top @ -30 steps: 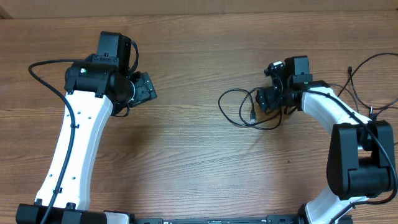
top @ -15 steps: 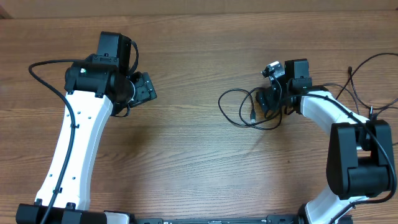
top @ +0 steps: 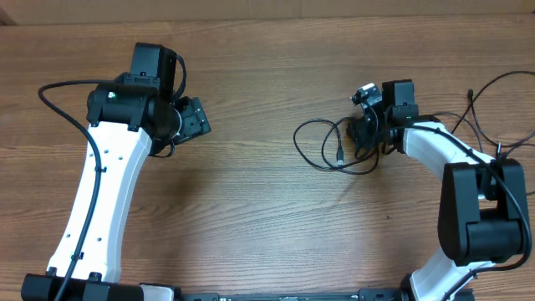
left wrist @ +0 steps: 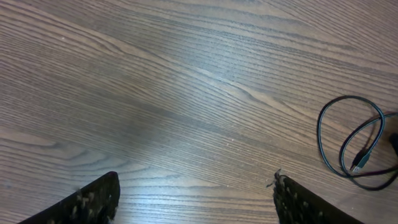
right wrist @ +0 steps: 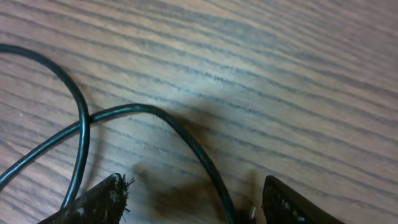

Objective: Untangle cables

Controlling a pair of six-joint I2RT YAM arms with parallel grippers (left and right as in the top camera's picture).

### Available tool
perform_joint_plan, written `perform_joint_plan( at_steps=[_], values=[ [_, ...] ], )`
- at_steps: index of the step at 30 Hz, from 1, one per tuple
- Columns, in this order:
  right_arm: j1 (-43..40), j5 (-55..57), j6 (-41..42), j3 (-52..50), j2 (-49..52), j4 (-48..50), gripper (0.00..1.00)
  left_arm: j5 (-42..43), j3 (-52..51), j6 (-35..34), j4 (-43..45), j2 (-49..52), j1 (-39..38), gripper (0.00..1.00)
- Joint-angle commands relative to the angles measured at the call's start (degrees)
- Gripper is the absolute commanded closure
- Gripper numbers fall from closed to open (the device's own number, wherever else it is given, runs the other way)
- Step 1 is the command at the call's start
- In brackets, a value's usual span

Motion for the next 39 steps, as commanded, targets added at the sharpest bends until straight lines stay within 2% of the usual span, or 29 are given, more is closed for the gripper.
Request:
perform_joint_plan(
  at_steps=[1, 5, 7, 13, 15, 18, 24, 29, 35, 39],
  values=[
    [0.2, -0.7, 0.2, -0.5, 1.2, -0.2, 0.33, 0.2, -0.1, 1.4, 0.0, -1.4, -0.1, 0.21],
    [0.2, -0.7, 0.4, -0.6, 1.7, -0.3, 0.33, 0.2, -0.1, 1.4, 0.0, -1.4, -0.1, 0.21],
    [0.2, -0.7, 0.4, -0.6, 2.0, -0.6, 0.38, 0.2, -0.1, 1.4, -0.2, -1.4, -0.1, 0.21],
    [0.2, -0.7, 0.7, -0.6, 2.1, -0.8, 0.69, 0.2, -0.1, 1.4, -0.3, -1.4, -0.1, 0.21],
    [0.2, -0.7, 3.3, -0.6, 2.1, -0.5, 0.81, 0.2, -0.1, 1.4, -0.4, -1.4, -0.1, 0.21],
    [0.2, -0.7, 8.1, 0.0, 2.1, -0.6, 0.91, 0.2, -0.1, 1.4, -0.5, -1.4, -0.1, 0.21],
    [0.3, -0.7, 13.1, 4.5, 0.2, -5.9, 0.96, 0.2, -0.1, 1.4, -0.5, -1.4, -0.1, 0.21],
    [0.3, -1.5, 18.3, 13.4, -3.2, -16.9, 0.96, 0.2, -0.1, 1.4, -0.4, -1.4, -0.1, 0.21],
    [0.3, -13.0, 18.3, 25.4, -6.6, -32.0, 0.96, 0.2, -0.1, 1.4, -0.3, -1.4, -0.1, 0.21],
    [0.3, -19.9, 18.2, 28.6, -8.8, -37.2, 0.96, 0.2, -0.1, 1.4, -0.4, -1.4, -0.1, 0.21]
  ],
)
